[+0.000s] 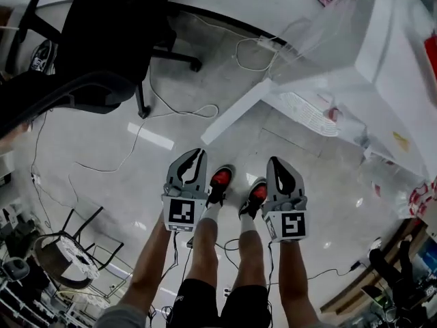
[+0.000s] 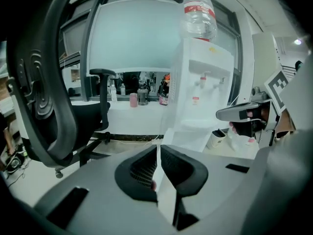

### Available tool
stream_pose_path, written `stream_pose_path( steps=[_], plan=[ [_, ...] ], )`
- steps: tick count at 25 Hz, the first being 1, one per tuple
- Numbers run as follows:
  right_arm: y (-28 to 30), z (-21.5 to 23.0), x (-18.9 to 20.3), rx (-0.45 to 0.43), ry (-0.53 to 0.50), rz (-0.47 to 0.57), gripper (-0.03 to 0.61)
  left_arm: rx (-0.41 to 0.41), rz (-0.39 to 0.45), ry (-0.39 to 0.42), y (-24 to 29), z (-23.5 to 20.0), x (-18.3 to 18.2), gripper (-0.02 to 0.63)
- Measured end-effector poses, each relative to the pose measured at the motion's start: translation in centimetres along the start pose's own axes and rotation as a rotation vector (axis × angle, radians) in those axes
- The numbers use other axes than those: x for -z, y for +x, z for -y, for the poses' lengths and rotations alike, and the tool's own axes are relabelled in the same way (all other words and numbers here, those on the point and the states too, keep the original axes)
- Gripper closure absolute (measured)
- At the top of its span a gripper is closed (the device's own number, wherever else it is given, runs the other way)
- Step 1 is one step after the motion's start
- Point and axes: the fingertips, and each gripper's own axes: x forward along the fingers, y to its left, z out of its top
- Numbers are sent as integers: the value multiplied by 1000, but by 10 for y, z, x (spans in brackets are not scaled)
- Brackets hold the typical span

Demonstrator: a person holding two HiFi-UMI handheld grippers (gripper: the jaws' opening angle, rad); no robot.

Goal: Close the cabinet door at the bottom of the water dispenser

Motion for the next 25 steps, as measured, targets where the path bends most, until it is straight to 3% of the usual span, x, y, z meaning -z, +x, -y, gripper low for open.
stream_pose_path(
  steps=[11, 16, 25],
  plan=[
    [29, 2, 68, 1, 21, -62, 566, 29, -44, 24, 42, -10, 73, 569],
    [29, 2, 75, 16, 20, -77, 566, 67, -120, 11, 58, -8, 100, 390],
    [29, 4, 78, 28, 25, -87, 566, 78, -155, -19, 79, -4, 117, 356]
  ],
)
